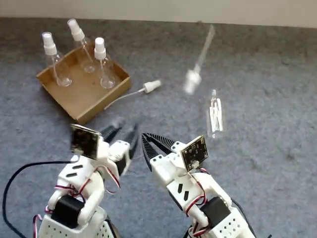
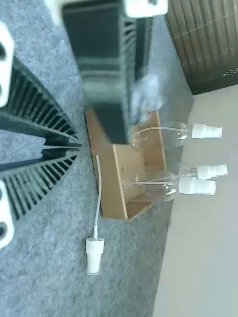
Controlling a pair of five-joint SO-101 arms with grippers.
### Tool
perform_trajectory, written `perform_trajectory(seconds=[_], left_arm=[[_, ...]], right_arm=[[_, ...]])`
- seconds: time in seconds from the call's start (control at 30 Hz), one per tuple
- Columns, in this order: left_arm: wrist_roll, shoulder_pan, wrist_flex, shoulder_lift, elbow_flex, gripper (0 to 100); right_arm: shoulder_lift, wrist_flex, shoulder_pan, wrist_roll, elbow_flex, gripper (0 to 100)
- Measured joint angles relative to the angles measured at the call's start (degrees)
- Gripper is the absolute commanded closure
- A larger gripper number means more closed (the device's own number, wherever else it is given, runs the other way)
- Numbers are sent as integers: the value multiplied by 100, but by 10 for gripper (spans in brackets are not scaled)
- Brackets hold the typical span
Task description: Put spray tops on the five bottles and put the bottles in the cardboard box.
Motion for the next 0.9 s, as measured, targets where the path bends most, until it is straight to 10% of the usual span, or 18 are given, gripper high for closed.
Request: perform_trajectory(seconds=[0.9], left_arm=[[0, -185, -1556, 0, 1284, 915]], right_arm=[[-9, 9, 677, 0, 0, 993]])
